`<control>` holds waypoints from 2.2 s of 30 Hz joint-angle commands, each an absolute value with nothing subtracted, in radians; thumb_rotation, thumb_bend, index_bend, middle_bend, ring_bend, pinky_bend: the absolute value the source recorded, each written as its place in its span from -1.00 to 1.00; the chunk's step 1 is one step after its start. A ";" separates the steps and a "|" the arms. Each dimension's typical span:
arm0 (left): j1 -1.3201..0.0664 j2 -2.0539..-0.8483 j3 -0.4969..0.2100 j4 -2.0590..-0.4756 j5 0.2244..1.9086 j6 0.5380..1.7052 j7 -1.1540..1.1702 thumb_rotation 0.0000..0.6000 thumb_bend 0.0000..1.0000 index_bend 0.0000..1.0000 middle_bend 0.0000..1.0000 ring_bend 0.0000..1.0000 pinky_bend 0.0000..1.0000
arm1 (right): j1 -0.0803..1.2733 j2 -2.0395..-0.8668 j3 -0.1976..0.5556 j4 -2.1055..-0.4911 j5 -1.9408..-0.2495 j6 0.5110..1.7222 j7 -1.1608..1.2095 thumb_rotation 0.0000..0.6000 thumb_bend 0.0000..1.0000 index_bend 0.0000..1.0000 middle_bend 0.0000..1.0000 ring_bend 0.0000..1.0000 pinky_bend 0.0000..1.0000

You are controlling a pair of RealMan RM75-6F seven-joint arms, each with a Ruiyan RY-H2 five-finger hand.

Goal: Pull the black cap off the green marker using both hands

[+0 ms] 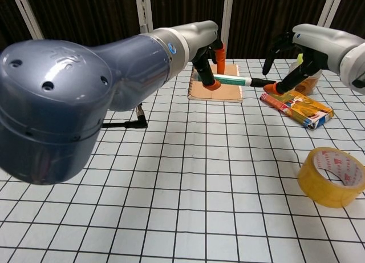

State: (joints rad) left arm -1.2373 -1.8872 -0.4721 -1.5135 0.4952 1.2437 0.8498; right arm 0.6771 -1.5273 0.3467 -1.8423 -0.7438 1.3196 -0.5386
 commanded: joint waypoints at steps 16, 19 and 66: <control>-1.226 -1.881 -0.466 -1.520 0.531 1.233 0.815 1.00 0.01 0.26 -0.53 -1.00 -1.00 | 0.690 -1.539 0.345 -1.829 -0.743 1.323 -0.543 1.00 -0.40 0.08 -0.94 -0.91 -0.93; -1.225 -1.881 -0.465 -1.518 0.527 1.233 0.818 1.00 0.01 0.26 -0.53 -1.00 -1.00 | 0.690 -1.540 0.344 -1.829 -0.750 1.327 -0.540 1.00 -0.40 0.10 -0.94 -0.91 -0.93; -1.213 -1.876 -0.460 -1.519 0.534 1.225 0.805 1.00 0.01 0.27 -0.53 -1.00 -1.00 | 0.686 -1.525 0.340 -1.825 -0.715 1.306 -0.530 1.00 -0.38 -0.12 -0.93 -0.90 -0.93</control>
